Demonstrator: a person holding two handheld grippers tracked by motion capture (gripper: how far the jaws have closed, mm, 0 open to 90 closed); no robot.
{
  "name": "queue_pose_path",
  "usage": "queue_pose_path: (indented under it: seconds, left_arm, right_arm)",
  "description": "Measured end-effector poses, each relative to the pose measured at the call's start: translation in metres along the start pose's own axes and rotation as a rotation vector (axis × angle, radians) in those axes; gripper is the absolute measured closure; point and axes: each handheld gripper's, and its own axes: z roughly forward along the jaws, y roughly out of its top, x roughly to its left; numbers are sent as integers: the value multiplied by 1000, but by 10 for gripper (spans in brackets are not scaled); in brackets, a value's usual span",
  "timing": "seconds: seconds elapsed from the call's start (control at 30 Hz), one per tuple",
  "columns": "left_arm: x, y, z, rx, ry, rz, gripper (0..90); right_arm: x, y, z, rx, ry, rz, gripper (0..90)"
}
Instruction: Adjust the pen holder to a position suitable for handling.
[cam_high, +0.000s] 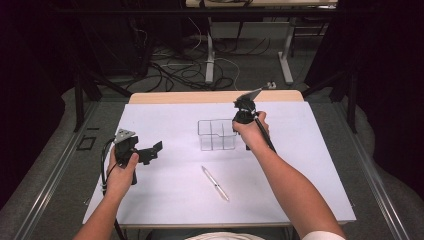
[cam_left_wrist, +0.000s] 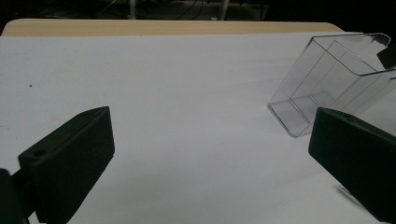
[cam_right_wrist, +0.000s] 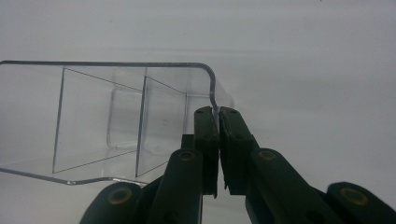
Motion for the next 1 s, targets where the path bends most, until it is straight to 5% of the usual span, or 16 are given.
queue_pose_path:
  seconds: [0.2,1.0]
  left_arm:
    - [0,0,0,4,0,3,2]
    - [0,0,1,5,2,4,2]
  right_arm:
    - [-4,2,0,36,15,27,862]
    - [-5,-1,-7,-17,67,-18,771]
